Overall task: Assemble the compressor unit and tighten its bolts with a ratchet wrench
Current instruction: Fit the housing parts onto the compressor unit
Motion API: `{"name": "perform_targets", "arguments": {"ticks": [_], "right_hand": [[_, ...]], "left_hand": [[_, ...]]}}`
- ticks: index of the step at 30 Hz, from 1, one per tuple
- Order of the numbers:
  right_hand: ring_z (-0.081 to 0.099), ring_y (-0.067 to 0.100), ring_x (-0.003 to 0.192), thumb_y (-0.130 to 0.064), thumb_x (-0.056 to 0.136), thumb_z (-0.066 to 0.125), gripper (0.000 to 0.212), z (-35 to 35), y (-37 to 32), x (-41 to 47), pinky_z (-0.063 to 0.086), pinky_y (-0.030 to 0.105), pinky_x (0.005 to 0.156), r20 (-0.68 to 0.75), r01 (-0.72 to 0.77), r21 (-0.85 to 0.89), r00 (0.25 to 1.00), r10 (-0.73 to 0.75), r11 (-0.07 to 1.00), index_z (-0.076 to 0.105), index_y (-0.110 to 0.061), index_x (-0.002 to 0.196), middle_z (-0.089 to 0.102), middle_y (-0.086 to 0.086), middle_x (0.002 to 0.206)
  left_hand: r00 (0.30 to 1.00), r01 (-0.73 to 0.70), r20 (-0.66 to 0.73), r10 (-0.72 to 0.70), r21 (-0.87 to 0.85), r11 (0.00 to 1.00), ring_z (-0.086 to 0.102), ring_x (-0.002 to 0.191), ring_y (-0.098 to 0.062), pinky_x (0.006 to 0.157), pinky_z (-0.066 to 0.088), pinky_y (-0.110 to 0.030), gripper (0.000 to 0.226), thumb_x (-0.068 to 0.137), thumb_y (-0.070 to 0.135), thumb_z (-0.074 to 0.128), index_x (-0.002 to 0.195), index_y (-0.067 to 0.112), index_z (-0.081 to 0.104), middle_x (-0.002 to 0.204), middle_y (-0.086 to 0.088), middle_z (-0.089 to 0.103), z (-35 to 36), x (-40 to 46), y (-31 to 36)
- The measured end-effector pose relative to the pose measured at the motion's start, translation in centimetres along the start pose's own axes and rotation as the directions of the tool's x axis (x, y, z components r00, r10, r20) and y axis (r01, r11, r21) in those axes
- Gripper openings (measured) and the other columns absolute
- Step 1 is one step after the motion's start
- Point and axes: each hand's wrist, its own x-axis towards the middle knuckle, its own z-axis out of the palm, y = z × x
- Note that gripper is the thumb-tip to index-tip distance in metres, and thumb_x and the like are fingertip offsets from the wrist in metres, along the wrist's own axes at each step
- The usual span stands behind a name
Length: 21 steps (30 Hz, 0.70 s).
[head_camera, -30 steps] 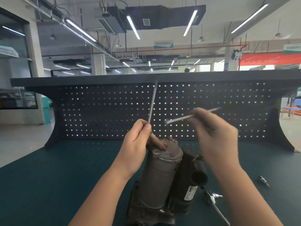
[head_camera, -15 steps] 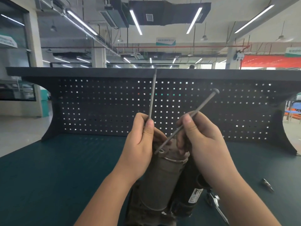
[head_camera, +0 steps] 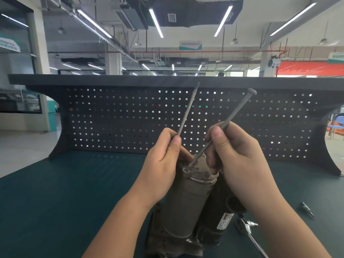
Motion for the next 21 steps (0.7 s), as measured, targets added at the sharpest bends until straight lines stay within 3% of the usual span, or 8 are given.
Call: {"name": "perform_targets", "arguments": {"ticks": [4,8,13,17,21], "right_hand": [[0.045,0.002,0.040,-0.044,0.083,0.051,0.032,-0.3,-0.8,0.1,0.037,0.010,0.045,0.046,-0.051,-0.017,0.998,0.052,0.999,0.067,-0.019,0.073,0.052,-0.003,0.045],[0.046,0.002,0.043,-0.051,0.076,0.052,0.030,-0.7,-0.9,0.2,0.037,0.010,0.046,0.071,-0.093,-0.043,0.993,0.096,0.995,0.073,-0.029,0.075,0.054,-0.004,0.047],[0.047,0.001,0.045,-0.035,0.090,0.059,0.020,0.0,-0.3,0.0,0.039,0.011,0.047,0.120,-0.091,-0.065,0.988,0.099,0.994,0.075,-0.031,0.077,0.055,-0.007,0.048],[0.050,-0.003,0.046,-0.032,0.091,0.063,0.023,1.0,0.2,-0.5,0.036,0.008,0.048,0.209,-0.106,-0.280,0.963,0.168,0.954,0.070,-0.035,0.069,0.057,-0.016,0.049],[0.061,-0.007,0.059,-0.052,0.078,0.066,0.011,0.8,-0.3,-0.4,0.042,0.006,0.053,0.061,-0.102,-0.263,0.991,0.122,0.959,0.065,-0.041,0.080,0.068,-0.020,0.069]], "left_hand": [[1.000,-0.006,0.011,0.005,0.022,1.000,0.070,0.085,-0.024,0.090,0.051,-0.057,0.023,0.097,0.042,0.038,0.083,0.027,0.050,0.078,0.000,0.071,0.0,-0.1,0.1],[0.999,-0.023,0.026,0.023,0.016,1.000,0.071,0.090,-0.024,0.093,0.051,-0.054,0.021,0.097,0.043,0.038,0.087,0.028,0.049,0.083,-0.002,0.072,0.0,-0.2,0.3],[0.998,-0.053,0.027,0.053,0.012,0.999,0.071,0.084,-0.007,0.085,0.057,-0.033,0.020,0.096,0.044,0.037,0.089,0.027,0.045,0.084,0.014,0.070,0.3,-0.2,0.5],[0.998,-0.062,0.003,0.062,0.074,0.995,0.067,0.101,-0.004,0.090,0.052,-0.031,0.023,0.090,0.059,0.032,0.091,0.039,0.043,0.107,0.016,0.071,0.2,-0.2,0.5],[0.998,-0.062,0.011,0.062,0.044,0.997,0.071,0.097,-0.010,0.083,0.055,-0.027,0.020,0.092,0.057,0.033,0.092,0.040,0.043,0.113,0.016,0.070,0.2,-0.3,0.7]]}}
